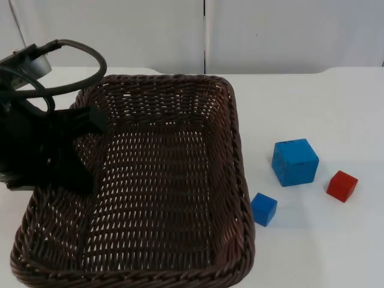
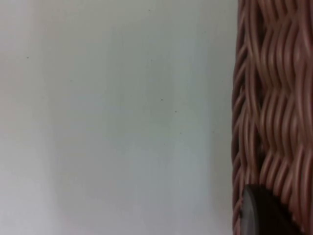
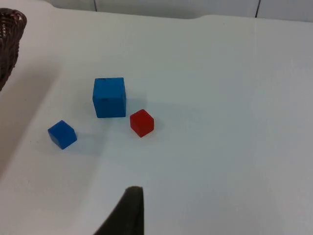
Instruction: Pick up the basket with the left hand and place the largest block into the basket with the right hand.
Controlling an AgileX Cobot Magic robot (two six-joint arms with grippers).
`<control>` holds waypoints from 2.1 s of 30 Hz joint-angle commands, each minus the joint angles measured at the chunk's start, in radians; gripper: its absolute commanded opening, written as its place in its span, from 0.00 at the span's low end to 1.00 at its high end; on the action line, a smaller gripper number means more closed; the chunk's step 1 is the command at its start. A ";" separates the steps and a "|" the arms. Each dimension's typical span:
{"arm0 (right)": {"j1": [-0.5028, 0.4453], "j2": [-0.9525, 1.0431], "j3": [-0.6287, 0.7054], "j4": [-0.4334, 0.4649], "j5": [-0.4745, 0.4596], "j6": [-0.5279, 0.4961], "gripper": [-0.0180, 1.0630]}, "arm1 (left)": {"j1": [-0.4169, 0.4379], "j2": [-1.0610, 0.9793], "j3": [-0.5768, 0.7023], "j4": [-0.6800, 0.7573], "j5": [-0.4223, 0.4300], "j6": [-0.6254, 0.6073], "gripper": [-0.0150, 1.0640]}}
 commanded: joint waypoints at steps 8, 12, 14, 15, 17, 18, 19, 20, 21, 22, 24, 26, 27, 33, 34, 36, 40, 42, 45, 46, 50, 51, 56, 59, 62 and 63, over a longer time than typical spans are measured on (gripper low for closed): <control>-0.006 0.199 -0.018 0.024 -0.039 -0.002 0.99 | -0.003 -0.013 0.002 -0.032 -0.010 0.011 0.01; -0.006 0.315 -0.025 0.047 -0.162 -0.007 0.99 | -0.003 -0.013 0.002 -0.035 -0.008 0.019 0.01; -0.006 0.340 -0.025 0.049 -0.192 -0.009 0.99 | -0.003 -0.013 0.002 -0.035 -0.006 0.019 0.01; -0.006 0.369 -0.025 0.049 -0.218 -0.009 0.99 | -0.003 -0.013 0.002 -0.035 -0.001 0.019 0.01; -0.006 0.429 -0.025 0.049 -0.259 -0.009 0.99 | -0.003 -0.013 0.002 -0.035 0.008 0.023 0.01; -0.006 0.453 -0.026 0.047 -0.276 -0.009 0.99 | -0.003 -0.013 0.002 -0.035 0.008 0.027 0.01; -0.006 0.482 -0.026 0.043 -0.293 -0.009 0.99 | -0.003 -0.013 0.002 -0.035 0.008 0.027 0.01; -0.006 0.482 -0.026 0.043 -0.293 -0.009 0.99 | -0.003 -0.013 0.002 -0.035 0.008 0.027 0.01; -0.006 0.510 -0.026 0.044 -0.313 -0.009 0.99 | -0.003 -0.013 0.002 -0.035 0.008 0.027 0.01; -0.006 0.534 -0.026 0.044 -0.333 -0.009 0.99 | -0.003 -0.013 0.002 -0.035 0.008 0.027 0.01; -0.004 0.588 -0.026 0.044 -0.367 -0.009 0.99 | -0.003 -0.013 0.002 -0.035 0.008 0.027 0.01; -0.004 0.614 -0.026 0.044 -0.387 -0.009 0.99 | -0.003 -0.013 0.002 -0.035 0.008 0.027 0.01; -0.004 0.636 -0.026 0.044 -0.407 -0.009 0.99 | -0.003 -0.013 0.002 -0.035 0.008 0.027 0.01; -0.004 0.759 -0.062 0.046 -0.426 -0.009 0.99 | -0.003 -0.012 0.002 -0.035 0.006 0.029 0.01; -0.004 0.788 -0.077 0.046 -0.426 -0.009 0.99 | -0.003 -0.012 0.002 -0.035 0.006 0.029 0.01; -0.004 0.843 -0.113 0.046 -0.423 -0.009 0.99 | -0.003 -0.012 0.002 -0.035 0.006 0.032 0.01; -0.002 0.934 -0.179 0.081 -0.422 -0.039 0.99 | -0.003 -0.012 0.002 -0.035 0.006 0.036 0.01; -0.002 0.983 -0.210 0.120 -0.420 -0.073 0.99 | -0.003 -0.012 0.002 -0.035 0.004 0.037 0.01; 0.001 1.077 -0.263 0.180 -0.399 -0.137 0.99 | -0.003 -0.012 0.002 -0.035 0.003 0.041 0.01; 0.013 1.110 -0.281 0.192 -0.392 -0.137 0.99 | -0.003 -0.012 0.002 -0.035 0.003 0.043 0.01; 0.067 1.185 -0.312 0.192 -0.394 -0.141 0.99 | -0.003 -0.012 0.002 -0.035 0.003 0.045 0.01; 0.109 1.232 -0.327 0.192 -0.404 -0.141 0.99 | -0.003 -0.012 0.002 -0.035 0.003 0.045 0.01; 0.239 1.345 -0.367 0.183 -0.468 -0.124 0.99 | -0.003 -0.012 0.002 -0.037 0.003 0.045 0.01; 0.294 1.403 -0.388 0.153 -0.489 -0.067 0.99 | -0.003 -0.012 0.002 -0.037 0.003 0.045 0.01; 0.346 1.479 -0.434 0.073 -0.497 0.051 0.99 | -0.003 -0.012 0.002 -0.037 0.003 0.045 0.01; 0.359 1.503 -0.451 0.043 -0.500 0.085 0.99 | -0.003 -0.012 0.002 -0.037 0.003 0.045 0.01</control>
